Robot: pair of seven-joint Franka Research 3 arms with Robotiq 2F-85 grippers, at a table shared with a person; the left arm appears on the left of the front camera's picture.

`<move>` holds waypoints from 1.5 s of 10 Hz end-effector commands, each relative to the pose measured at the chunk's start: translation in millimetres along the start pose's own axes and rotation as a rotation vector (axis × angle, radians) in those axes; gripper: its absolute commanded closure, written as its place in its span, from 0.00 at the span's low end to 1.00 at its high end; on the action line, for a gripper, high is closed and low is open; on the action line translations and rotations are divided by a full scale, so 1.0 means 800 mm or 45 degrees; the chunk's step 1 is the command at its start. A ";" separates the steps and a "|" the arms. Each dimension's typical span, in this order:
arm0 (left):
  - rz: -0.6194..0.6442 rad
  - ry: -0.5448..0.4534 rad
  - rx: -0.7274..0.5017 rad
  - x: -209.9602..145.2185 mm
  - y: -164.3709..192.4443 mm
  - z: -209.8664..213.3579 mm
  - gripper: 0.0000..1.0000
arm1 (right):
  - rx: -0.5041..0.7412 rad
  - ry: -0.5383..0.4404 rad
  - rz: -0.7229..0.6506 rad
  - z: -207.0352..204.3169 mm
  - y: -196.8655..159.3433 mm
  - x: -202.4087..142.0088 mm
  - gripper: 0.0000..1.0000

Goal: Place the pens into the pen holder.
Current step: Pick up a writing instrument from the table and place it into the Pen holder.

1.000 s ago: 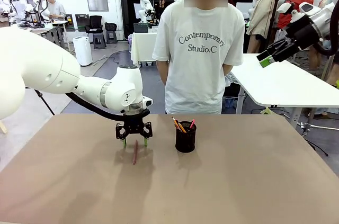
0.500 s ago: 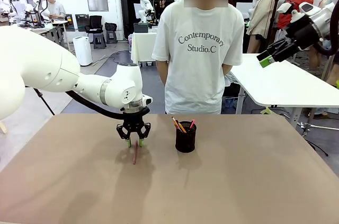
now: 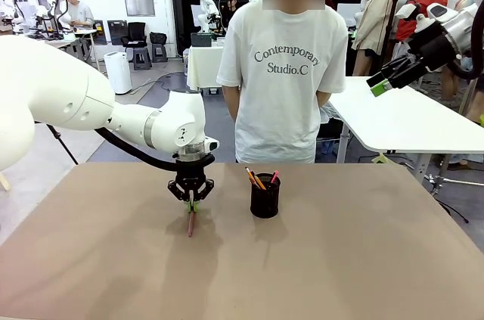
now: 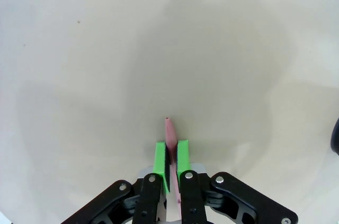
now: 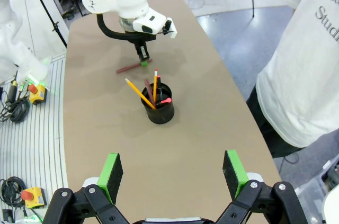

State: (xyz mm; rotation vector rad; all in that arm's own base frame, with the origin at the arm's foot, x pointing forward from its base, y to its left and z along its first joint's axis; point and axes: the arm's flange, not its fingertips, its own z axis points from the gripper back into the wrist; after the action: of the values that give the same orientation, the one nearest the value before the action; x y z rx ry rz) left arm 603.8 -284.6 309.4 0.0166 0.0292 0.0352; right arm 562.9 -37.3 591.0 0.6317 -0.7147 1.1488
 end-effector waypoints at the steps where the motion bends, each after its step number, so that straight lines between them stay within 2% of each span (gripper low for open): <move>1: 0.001 0.069 -0.019 0.001 0.007 -0.005 1.00 | -0.008 -0.001 0.002 0.002 0.000 0.002 0.00; 3: 0.003 0.052 -0.064 -0.001 0.012 0.006 1.00 | -0.008 -0.001 0.002 0.002 0.000 0.002 0.00; 7: -0.096 -0.060 -0.236 -0.015 0.038 0.075 1.00 | -0.008 -0.001 0.002 0.002 0.000 0.002 0.00; 10: -0.249 -0.105 -0.414 -0.013 0.067 0.106 1.00 | -0.008 -0.001 0.002 0.002 0.000 0.002 0.00; 13: -0.591 -0.230 -0.604 -0.010 0.085 0.115 1.00 | -0.008 -0.001 0.002 0.002 0.000 0.002 0.00; 15: -0.706 -0.284 -0.704 -0.005 0.093 0.115 1.00 | -0.008 -0.001 0.002 0.002 0.000 0.002 0.00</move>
State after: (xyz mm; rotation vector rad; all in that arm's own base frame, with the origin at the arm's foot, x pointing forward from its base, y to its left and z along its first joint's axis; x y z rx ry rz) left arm 607.8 -225.2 407.8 -0.4654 -0.2018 -0.4651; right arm 562.9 -37.3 591.0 0.6317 -0.7146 1.1488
